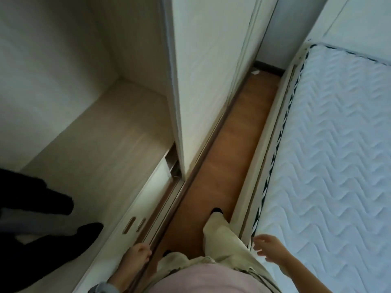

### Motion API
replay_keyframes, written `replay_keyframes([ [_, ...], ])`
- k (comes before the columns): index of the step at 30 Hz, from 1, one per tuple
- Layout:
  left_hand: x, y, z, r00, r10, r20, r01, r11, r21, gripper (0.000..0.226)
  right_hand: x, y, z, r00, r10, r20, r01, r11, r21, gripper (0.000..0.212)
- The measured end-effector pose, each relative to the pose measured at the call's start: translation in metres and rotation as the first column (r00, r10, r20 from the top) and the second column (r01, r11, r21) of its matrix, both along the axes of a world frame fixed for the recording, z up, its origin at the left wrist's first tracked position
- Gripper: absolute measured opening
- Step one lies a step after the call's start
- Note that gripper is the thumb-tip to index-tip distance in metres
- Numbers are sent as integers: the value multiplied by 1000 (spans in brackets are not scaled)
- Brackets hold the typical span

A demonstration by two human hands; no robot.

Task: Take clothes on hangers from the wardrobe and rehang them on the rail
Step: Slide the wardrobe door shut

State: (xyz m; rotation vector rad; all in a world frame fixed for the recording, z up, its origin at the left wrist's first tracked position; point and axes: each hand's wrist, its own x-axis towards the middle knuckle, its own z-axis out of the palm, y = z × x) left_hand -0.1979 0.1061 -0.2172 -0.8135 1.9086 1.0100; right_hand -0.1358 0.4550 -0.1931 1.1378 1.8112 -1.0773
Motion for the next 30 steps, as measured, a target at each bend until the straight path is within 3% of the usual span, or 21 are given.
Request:
replay_keyframes([
  [7,-60,76,-7,999,32,-18,-32,999,31,12,-61,79,4,997,-62,43,63,997,-41,11],
  [14,-132,121,1,994,67,-86,-58,994,96,15,-146,135,26,986,-84,-144,81,996,-25,12],
  [18,-175,130,3,994,42,-98,-29,990,140,24,-195,135,21,983,-74,-170,70,997,-29,14],
  [21,-200,131,4,993,32,-112,-19,993,115,14,-228,122,19,993,46,-110,-50,998,-34,18],
  [23,-215,134,12,982,81,-169,-62,991,115,25,-259,113,22,973,203,-107,-210,976,-56,28],
  [25,-230,140,29,959,111,-262,-84,990,113,23,-299,105,31,898,398,-187,-403,915,8,31],
  [27,-242,147,45,910,118,-398,-75,990,123,13,-344,94,50,741,614,-270,-585,789,189,33],
  [30,-253,153,53,836,200,-512,-137,978,158,47,-402,67,99,478,750,-457,-701,640,316,36],
])
